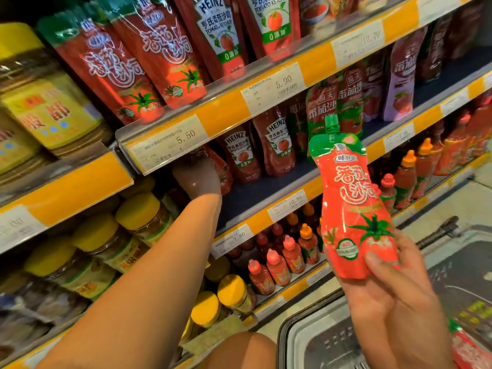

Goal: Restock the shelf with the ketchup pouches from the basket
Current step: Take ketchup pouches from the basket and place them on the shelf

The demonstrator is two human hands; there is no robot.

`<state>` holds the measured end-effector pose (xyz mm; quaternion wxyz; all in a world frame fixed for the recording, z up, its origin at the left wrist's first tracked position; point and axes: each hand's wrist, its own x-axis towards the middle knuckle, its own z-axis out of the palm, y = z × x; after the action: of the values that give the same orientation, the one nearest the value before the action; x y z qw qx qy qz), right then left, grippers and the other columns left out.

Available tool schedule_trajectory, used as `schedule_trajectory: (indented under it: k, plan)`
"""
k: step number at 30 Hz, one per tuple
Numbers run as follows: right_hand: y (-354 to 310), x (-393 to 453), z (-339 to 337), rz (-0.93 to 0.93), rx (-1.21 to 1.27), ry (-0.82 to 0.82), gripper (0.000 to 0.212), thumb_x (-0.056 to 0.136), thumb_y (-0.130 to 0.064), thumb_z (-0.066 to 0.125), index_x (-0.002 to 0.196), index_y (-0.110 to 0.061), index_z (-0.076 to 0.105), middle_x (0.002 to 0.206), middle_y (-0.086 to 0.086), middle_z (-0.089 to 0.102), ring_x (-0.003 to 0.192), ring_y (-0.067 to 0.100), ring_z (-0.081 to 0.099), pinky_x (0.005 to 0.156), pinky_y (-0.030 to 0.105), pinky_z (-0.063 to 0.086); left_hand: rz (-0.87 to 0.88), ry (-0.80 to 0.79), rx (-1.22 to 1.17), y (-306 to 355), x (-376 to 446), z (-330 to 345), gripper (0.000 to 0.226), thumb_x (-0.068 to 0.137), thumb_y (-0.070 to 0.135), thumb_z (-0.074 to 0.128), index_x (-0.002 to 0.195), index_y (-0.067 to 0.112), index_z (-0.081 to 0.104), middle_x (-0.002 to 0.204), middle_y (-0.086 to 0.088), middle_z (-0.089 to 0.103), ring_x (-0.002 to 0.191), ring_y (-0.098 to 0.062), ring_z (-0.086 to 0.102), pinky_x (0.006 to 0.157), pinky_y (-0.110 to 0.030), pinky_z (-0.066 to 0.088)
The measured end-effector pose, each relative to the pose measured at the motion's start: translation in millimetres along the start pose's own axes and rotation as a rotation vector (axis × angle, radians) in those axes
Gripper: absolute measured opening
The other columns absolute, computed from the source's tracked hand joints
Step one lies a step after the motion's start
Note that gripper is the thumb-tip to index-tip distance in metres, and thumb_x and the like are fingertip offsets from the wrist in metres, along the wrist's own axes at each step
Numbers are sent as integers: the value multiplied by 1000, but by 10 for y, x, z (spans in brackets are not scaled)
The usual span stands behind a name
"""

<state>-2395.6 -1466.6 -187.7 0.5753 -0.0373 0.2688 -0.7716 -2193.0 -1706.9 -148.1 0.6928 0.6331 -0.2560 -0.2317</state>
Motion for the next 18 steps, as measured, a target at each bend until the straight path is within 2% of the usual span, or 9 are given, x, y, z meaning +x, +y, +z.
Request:
schedule_trajectory:
  k: [2,6,8,10,13,16,18]
  plan:
    - [58,0,-37,27,-16,-31,71,78,6,53,147,-9,50,127,21,71,112,34,73,91,56,59,61,-4,11,-11,6,-44,57,93,8,63,149,9,49,148,-13,55,138,-31,51,118,-47,41]
    - [51,11,-25,68,-74,-82,70,76,10,51,144,-8,50,125,23,69,109,35,72,96,60,54,109,-58,64,-31,-2,-83,63,92,7,61,153,12,46,154,-12,51,143,-30,47,121,-50,35]
    - [80,15,-36,75,-70,-102,71,76,12,50,144,-9,50,124,23,70,105,32,74,93,57,59,85,-90,62,-18,-44,-84,64,92,4,57,155,11,42,155,-12,48,144,-31,45,122,-45,33]
    - [103,21,-29,101,-78,-114,72,75,13,49,143,-11,51,121,21,72,103,30,76,83,48,64,53,-109,88,-9,-63,-73,60,95,2,52,154,7,40,154,-15,48,142,-30,45,117,-34,32]
    - [121,6,-4,103,-76,-132,72,75,12,49,143,-12,52,127,24,71,106,32,76,83,49,63,82,-112,215,17,-116,-79,60,98,4,51,156,6,37,158,-17,44,146,-33,41,122,-40,31]
    - [132,10,-48,106,-66,-162,73,77,13,48,144,-16,55,128,21,71,107,33,76,79,48,64,116,-129,366,41,-188,-129,60,101,6,48,159,4,32,162,-19,39,150,-35,37,122,-39,28]
    - [125,11,-73,112,-71,-177,75,78,14,48,146,-17,55,131,20,70,110,33,75,81,47,63,64,-129,473,29,-212,-182,60,102,14,50,160,9,32,161,-17,40,147,-37,40,120,-43,33]
